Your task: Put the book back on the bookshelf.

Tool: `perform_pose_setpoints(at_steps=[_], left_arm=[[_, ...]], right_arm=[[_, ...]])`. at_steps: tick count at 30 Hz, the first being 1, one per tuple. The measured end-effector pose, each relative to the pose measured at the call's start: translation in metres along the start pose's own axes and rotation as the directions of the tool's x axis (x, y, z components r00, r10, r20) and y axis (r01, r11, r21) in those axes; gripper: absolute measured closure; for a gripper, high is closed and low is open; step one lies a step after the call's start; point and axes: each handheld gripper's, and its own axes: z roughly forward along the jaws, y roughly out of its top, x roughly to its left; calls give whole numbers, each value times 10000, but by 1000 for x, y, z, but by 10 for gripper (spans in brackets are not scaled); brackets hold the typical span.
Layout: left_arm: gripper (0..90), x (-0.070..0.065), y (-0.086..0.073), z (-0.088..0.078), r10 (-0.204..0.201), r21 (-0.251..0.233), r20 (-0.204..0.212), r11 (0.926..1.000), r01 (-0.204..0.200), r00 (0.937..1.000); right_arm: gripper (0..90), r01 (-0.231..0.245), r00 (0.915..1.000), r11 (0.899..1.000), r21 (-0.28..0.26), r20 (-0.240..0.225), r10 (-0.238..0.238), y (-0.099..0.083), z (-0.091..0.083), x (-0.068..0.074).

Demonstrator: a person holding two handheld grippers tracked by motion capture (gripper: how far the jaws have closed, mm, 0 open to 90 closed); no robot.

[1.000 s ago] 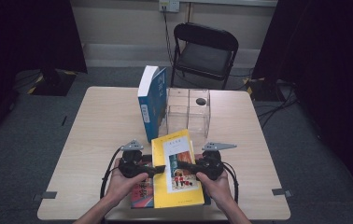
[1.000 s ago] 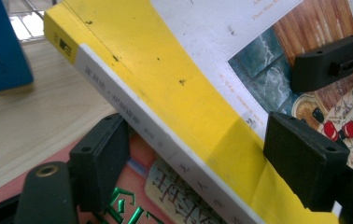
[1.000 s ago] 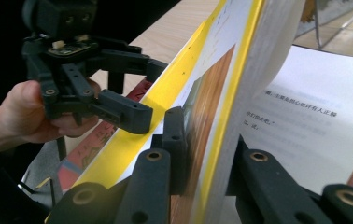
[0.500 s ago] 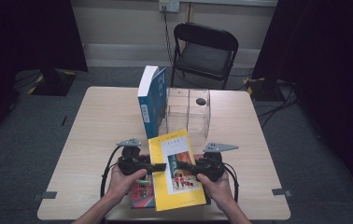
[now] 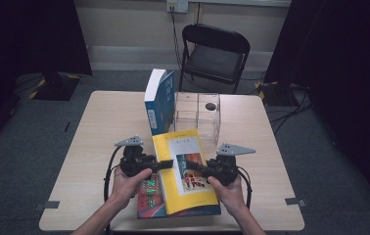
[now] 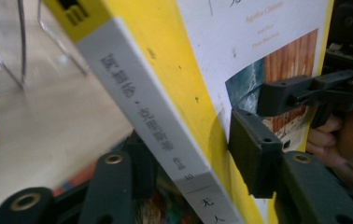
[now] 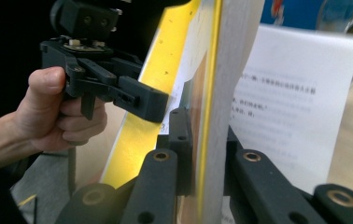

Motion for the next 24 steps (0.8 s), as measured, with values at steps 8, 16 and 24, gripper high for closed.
perform_pose_setpoints(at_steps=[8, 16, 24], left_arm=[[714, -25, 26, -12, 1596, -728, -549, 9839, -1634, 9857], [659, -37, 22, -7, 2226, -663, 207, 9731, -2208, 9747], [697, -52, 17, 1, 3101, -557, 557, 9500, -3071, 9491]], right_arm=[[835, 644, 9979, 9953, -725, 59, -642, 23, -9, 5], [829, 936, 9944, 9949, -384, -448, -953, 11, -21, 9], [693, 1451, 9891, 9894, -64, 257, -1449, 1, -30, 14]])
